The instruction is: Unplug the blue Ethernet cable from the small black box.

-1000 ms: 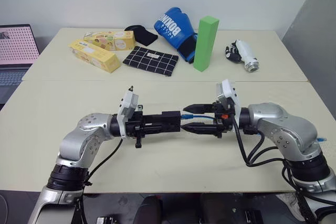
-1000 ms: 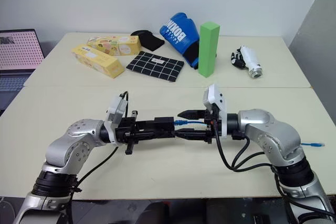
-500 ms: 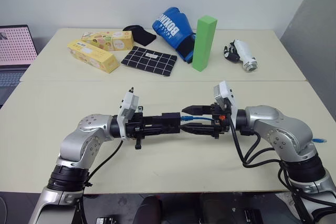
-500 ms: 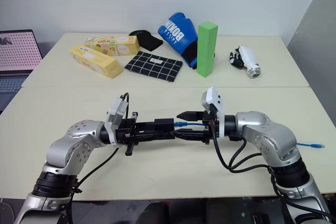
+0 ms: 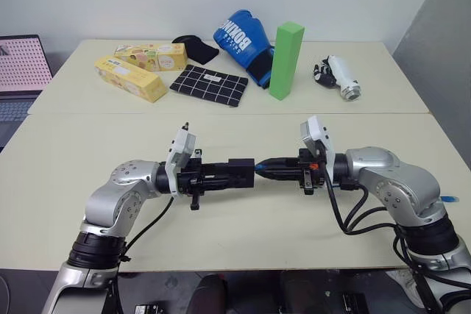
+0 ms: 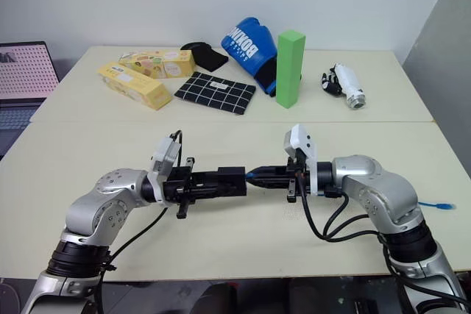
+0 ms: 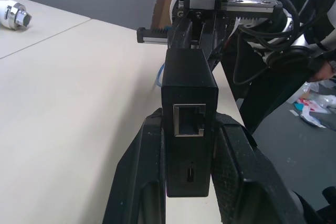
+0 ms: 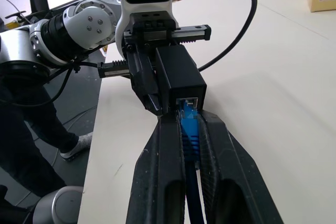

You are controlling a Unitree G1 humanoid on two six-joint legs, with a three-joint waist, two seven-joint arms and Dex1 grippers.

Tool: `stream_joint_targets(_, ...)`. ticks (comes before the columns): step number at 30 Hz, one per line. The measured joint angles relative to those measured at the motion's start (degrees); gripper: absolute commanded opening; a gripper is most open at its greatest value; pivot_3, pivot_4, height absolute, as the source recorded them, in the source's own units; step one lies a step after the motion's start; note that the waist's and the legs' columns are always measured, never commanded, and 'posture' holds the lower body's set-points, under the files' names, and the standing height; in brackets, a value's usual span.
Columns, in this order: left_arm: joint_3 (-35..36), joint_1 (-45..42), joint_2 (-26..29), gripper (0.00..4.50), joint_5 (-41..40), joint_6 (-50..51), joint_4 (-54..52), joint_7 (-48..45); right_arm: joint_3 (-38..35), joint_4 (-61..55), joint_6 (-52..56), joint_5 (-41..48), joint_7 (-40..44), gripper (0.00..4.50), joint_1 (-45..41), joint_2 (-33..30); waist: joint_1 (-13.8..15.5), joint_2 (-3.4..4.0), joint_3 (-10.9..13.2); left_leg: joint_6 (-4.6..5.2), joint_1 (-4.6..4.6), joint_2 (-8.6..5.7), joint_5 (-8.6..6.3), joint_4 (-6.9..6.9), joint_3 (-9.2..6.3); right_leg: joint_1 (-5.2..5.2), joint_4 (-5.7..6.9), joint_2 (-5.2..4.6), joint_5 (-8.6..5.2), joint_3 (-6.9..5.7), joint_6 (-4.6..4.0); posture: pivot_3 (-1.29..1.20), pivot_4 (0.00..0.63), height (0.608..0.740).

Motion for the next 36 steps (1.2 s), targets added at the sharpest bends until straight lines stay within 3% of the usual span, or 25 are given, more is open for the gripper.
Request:
stream_joint_targets(13, -1.13, 2.08, 0.81, 0.78, 1.90, -2.85, -1.66, -1.65, 0.89, 1.34, 2.85, 0.92, 4.65, 0.05, -0.93, -1.40, 0.03, 0.00, 0.00, 0.00, 0.00, 0.00, 0.00, 0.00, 0.00, 0.00, 0.00, 0.00, 0.00, 0.00, 0.00, 0.00, 0.150, 0.740)
stream_joint_targets(20, 0.28, 9.52, 1.37, 0.78, 7.17, -9.39, 1.51, 1.49, -2.80, 2.79, 1.90, -0.15, 4.59, 0.04, 2.79, -6.86, 0.02, -0.01, 0.00, 0.13, -0.01, 0.04, -0.07, 0.00, -0.01, -0.02, -0.04, -0.05, 0.00, 0.05, 0.00, 0.00, 0.150, 0.740)
stream_joint_targets(23, 2.73, 11.04, 1.41, 0.78, 6.73, -9.28, 1.07, 3.27, -4.84, 7.98, -2.87, -4.31, -0.13, 0.04, 3.62, -4.25, 0.04, -0.01, 0.00, 0.13, 0.01, 0.03, -0.07, 0.04, 0.03, 0.00, 0.01, -0.05, 0.00, 0.04, 0.00, 0.00, 0.150, 0.740)
stream_joint_targets(29, 4.84, 11.45, 1.18, 0.78, 4.62, -6.71, -1.89, 6.91, -3.85, 25.11, -16.55, -20.96, -16.03, 0.04, -0.90, 3.01, -0.03, 0.00, 0.00, 0.12, 0.03, 0.02, -0.06, 0.00, 0.13, -0.04, 0.05, -0.05, 0.00, 0.09, 0.00, 0.00, 0.150, 0.740)
stream_joint_targets(30, 4.86, 11.39, 1.10, 0.78, 4.62, -6.32, -2.02, 7.42, -3.49, 28.14, -17.91, -23.14, -18.53, 0.74, -1.50, 4.42, -0.02, 0.00, 0.00, 0.12, 0.01, 0.03, -0.07, -0.01, 0.13, -0.06, 0.03, -0.05, 0.01, 0.09, 0.00, 0.00, 0.150, 0.740)
stream_joint_targets(33, 4.83, 11.13, 0.80, 0.78, 4.78, -5.73, -2.00, 9.28, -2.22, 36.10, -20.88, -28.06, -23.07, 1.39, -2.46, 7.89, -0.03, 0.00, 0.00, 0.12, -0.03, 0.04, -0.06, -0.02, 0.17, -0.12, 0.04, -0.06, 0.01, 0.12, 0.00, 0.00, 0.150, 0.740)
stream_joint_targets(36, 5.04, 11.15, 0.39, 0.78, 4.96, -5.88, -1.87, 11.03, -2.65, 37.02, -22.68, -29.26, -23.78, 2.15, -2.58, 8.38, -0.02, 0.00, 0.00, 0.12, -0.06, 0.06, -0.06, 0.01, 0.14, -0.18, 0.10, -0.11, 0.01, 0.14, 0.00, 0.00, 0.150, 0.740)
